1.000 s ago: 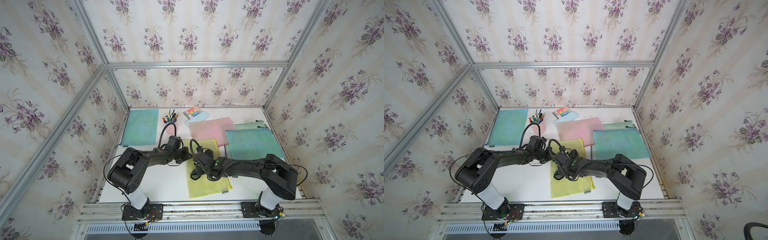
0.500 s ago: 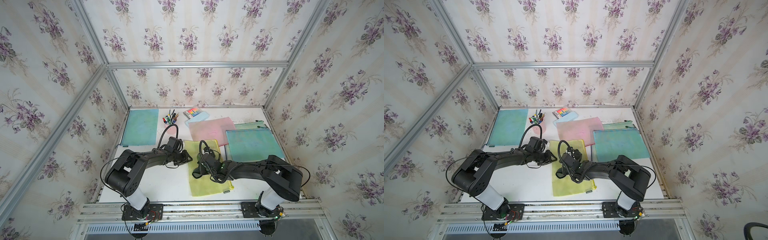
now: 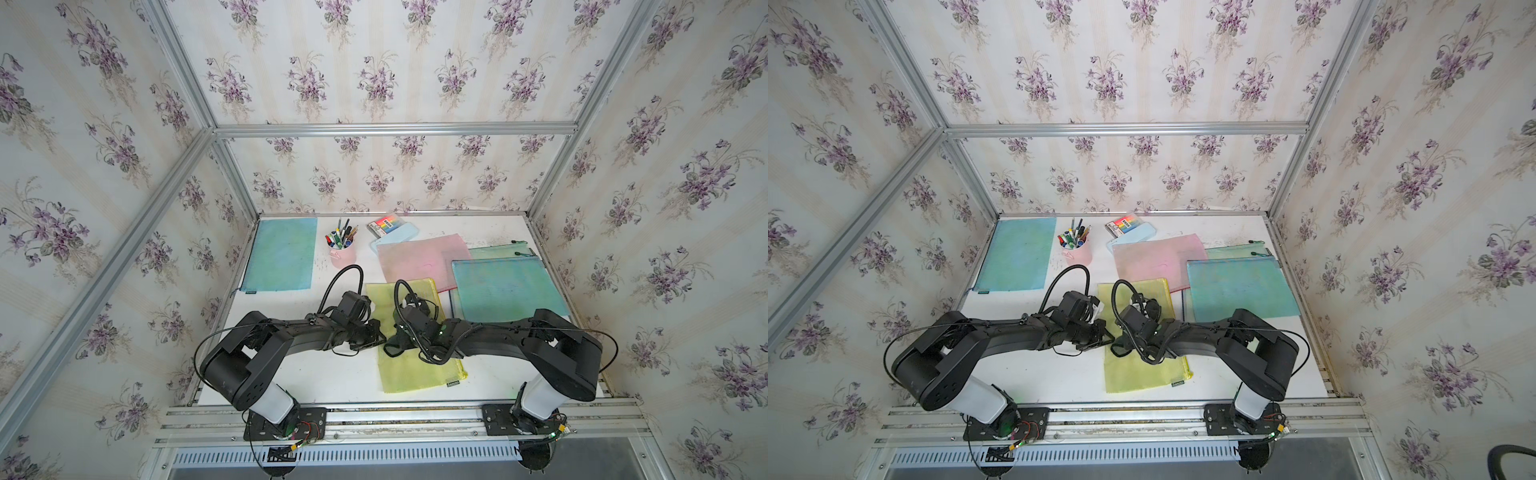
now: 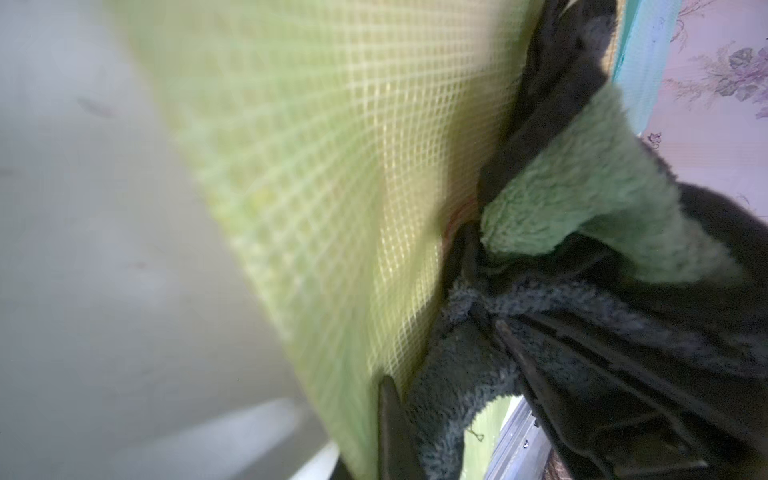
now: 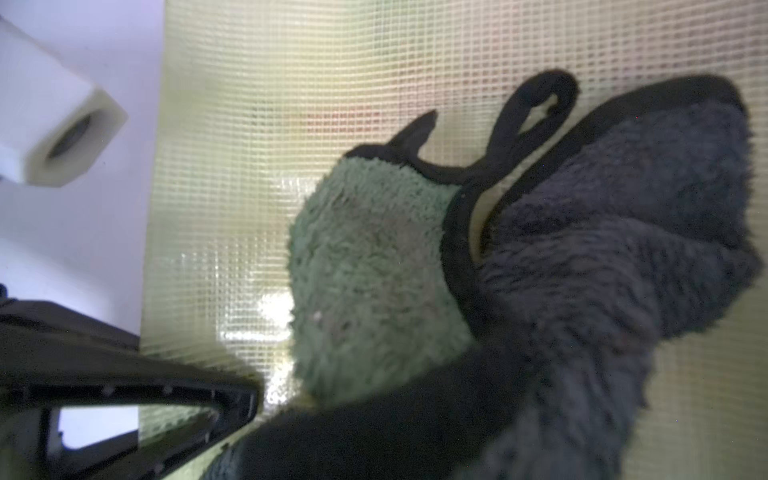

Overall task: Wipe the document bag
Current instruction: Wipe the dirt from the document bag.

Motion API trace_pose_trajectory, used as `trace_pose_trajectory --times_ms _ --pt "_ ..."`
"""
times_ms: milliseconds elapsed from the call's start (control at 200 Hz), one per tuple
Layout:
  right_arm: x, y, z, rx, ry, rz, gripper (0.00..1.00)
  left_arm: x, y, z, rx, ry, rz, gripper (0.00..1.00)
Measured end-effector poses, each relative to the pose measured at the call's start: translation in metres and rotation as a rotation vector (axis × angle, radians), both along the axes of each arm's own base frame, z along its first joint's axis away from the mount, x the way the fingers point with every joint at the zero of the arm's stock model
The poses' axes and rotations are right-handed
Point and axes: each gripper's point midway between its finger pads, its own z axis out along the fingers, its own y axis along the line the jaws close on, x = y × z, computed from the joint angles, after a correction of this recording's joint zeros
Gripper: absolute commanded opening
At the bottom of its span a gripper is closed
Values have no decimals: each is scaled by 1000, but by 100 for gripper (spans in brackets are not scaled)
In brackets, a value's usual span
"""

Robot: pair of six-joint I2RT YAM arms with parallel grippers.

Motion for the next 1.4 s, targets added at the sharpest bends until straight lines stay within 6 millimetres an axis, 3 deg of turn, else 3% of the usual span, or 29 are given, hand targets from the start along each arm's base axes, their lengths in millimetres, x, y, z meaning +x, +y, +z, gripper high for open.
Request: trace_pose_trajectory --times_ms 225,285,345,465,565,689,804,994,1199,1299,1399 --pt "-8 -58 3 -213 11 -17 12 -5 2 4 24 34 -15 0" --pt "-11 -76 11 -243 5 -32 13 -9 4 3 36 51 -25 0" --pt "-14 -79 24 -231 -11 -17 13 -16 6 0 44 74 -38 0" --pt "-16 -64 46 -175 -57 31 13 -28 6 -1 44 106 -69 0" --pt "-25 -33 49 -167 -64 125 13 -36 6 -2 31 124 -88 0" --pt "-37 12 30 -181 -40 243 13 -45 5 -2 13 139 -106 0" --pt "-41 38 2 -199 -5 289 13 -51 7 -1 9 145 -117 0" --pt "-12 41 -16 -153 1 170 12 -50 11 3 17 103 -118 0" --pt "31 18 -14 -76 -49 -21 11 -51 13 0 27 100 -118 0" --pt "25 18 -2 -110 -98 4 13 -52 14 -2 27 112 -119 0" --pt "-9 32 2 -196 -100 137 12 -53 12 -2 23 130 -125 0"
